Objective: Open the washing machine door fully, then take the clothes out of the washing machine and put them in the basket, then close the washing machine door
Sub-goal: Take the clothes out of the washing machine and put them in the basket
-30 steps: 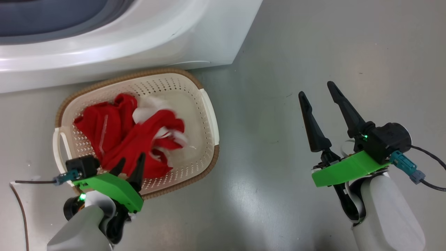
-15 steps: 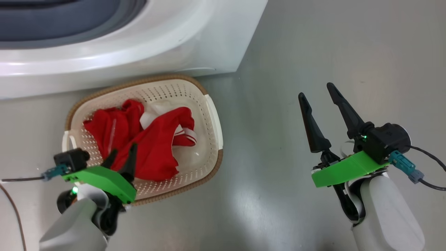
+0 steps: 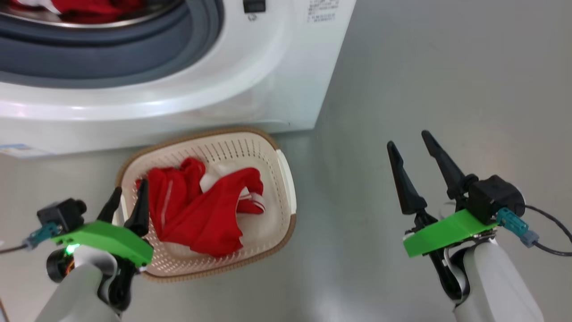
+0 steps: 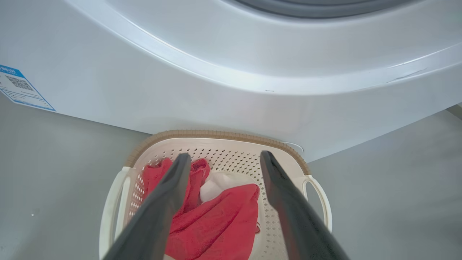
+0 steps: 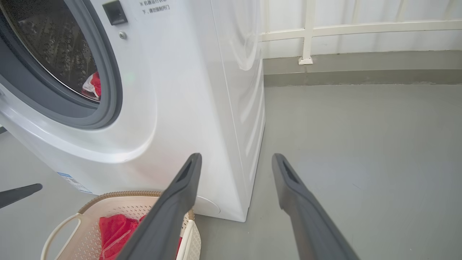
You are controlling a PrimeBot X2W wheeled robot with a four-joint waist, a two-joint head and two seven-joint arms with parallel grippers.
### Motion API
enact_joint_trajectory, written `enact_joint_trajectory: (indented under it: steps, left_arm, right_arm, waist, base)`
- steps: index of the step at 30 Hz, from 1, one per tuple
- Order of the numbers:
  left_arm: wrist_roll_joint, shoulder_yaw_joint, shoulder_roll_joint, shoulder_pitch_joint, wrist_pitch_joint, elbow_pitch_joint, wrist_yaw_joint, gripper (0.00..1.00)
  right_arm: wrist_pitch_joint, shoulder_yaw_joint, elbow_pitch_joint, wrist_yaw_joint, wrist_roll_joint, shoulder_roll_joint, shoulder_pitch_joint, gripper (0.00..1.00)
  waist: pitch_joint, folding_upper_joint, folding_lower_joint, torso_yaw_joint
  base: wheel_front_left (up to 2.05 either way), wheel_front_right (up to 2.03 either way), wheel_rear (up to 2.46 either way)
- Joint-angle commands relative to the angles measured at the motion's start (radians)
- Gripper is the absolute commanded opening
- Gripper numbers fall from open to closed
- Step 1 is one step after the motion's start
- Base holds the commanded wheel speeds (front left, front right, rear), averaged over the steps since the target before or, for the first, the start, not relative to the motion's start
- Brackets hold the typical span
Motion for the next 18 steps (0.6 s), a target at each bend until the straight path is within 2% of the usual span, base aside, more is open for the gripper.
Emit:
enact_joint_trajectory:
  steps: [1,9,18]
  left_arm:
    - [0.037,0.06,0.031,0.033,-0.012,-0.029,-0.002,1.0]
    - [0.228,0.222,0.015,0.161,-0.012,-0.147,-0.002,1.0]
    - [0.393,0.35,-0.008,0.301,-0.012,-0.31,-0.002,1.0]
  right_arm:
    - [-0.005,0.022,-0.014,0.002,0.009,0.011,0.031,1.0]
    - [-0.005,0.024,0.009,0.002,0.035,-0.004,0.084,1.0]
    - [-0.005,0.02,0.017,0.002,0.062,-0.029,0.154,1.0]
  waist:
    - [-0.06,-0.0001,0.0,0.017]
    - [-0.164,-0.0001,0.0,0.021]
    - [-0.263,-0.0001,0.0,0.023]
  base:
    - [0.0,0.0,0.0]
    - [0.0,0.0,0.0]
    - [0.0,0.0,0.0]
